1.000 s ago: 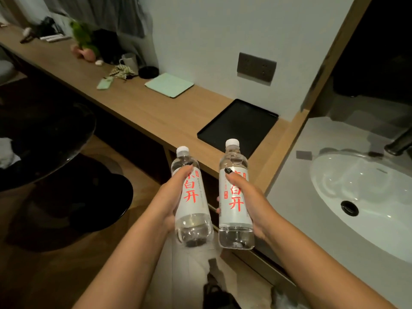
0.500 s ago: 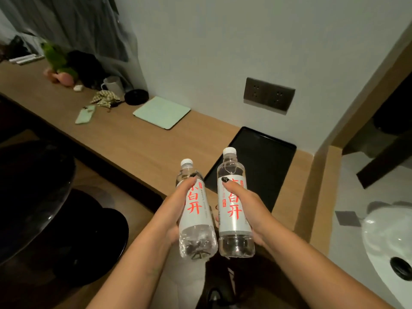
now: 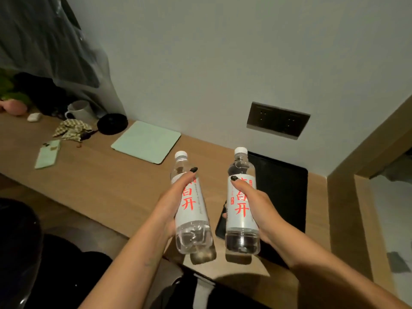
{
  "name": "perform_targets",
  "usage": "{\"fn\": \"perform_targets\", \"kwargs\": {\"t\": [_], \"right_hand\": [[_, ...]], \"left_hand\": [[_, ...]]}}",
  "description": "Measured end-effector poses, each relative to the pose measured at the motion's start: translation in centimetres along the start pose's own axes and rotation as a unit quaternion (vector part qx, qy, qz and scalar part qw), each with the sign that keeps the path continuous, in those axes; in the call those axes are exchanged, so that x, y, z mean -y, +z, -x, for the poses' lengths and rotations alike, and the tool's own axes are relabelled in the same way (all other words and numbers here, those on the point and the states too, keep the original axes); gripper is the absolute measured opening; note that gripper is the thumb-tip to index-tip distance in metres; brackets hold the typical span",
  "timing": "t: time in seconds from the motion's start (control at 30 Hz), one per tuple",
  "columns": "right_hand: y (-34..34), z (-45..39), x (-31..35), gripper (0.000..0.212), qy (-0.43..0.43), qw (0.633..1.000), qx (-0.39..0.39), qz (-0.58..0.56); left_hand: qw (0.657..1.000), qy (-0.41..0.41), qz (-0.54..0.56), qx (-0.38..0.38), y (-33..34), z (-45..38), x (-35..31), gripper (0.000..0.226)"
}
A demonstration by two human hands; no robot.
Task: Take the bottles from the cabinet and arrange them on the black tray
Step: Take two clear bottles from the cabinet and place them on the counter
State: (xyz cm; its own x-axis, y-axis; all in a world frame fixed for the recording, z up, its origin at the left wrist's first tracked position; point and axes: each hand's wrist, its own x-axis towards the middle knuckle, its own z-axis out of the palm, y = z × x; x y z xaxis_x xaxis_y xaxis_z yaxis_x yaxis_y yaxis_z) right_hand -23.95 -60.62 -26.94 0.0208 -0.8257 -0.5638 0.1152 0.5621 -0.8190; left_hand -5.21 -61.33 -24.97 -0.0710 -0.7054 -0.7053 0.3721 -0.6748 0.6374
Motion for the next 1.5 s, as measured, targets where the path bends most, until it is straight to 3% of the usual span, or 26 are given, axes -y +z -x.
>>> {"fn": "perform_targets", "kwargs": {"t": [0.17,0.33,0.57,0.7,0.83,0.97,1.1,1.37,1.5], "right_hand": [[3.7,-4.3,2.5,0.039,-0.043,0.997,-0.063,0.009],[6.6,-7.5,5.0,0.029,-0.064,0.989,-0.134,0.013],[6.8,-12.1,8.0,0.038,-0.104,0.966,-0.232,0.048],[6.0,-14.4,9.2,0.036,-0.129,0.946,-0.269,0.128],[4.8,-17.0,10.2,0.051,-0.130,0.943,-0.268,0.145],[4.1,-19.2,10.8,0.047,-0.127,0.951,-0.242,0.144],[4.0,-21.0,10.2,0.038,-0.141,0.938,-0.240,0.207],[3.9,-22.2,7.9,0.046,-0.167,0.934,-0.269,0.167],[4.0,-22.3,7.3,0.062,-0.174,0.941,-0.248,0.149]], "left_hand": [[0.997,0.007,-0.076,0.013,-1.4,-5.6,-5.6,0.050],[0.979,0.090,-0.185,-0.004,-1.6,-9.7,-10.4,0.040],[0.913,0.216,-0.343,0.043,-0.5,-15.0,-15.3,0.034],[0.886,0.236,-0.392,0.078,0.6,-18.2,-16.8,0.047],[0.861,0.259,-0.420,0.120,1.6,-21.7,-17.9,0.051],[0.813,0.303,-0.478,0.136,2.3,-24.4,-18.2,0.068],[0.830,0.264,-0.468,0.150,1.9,-26.6,-18.0,0.068],[0.837,0.261,-0.451,0.165,1.7,-27.7,-17.9,0.061],[0.835,0.271,-0.449,0.167,1.5,-27.8,-17.7,0.061]]}}
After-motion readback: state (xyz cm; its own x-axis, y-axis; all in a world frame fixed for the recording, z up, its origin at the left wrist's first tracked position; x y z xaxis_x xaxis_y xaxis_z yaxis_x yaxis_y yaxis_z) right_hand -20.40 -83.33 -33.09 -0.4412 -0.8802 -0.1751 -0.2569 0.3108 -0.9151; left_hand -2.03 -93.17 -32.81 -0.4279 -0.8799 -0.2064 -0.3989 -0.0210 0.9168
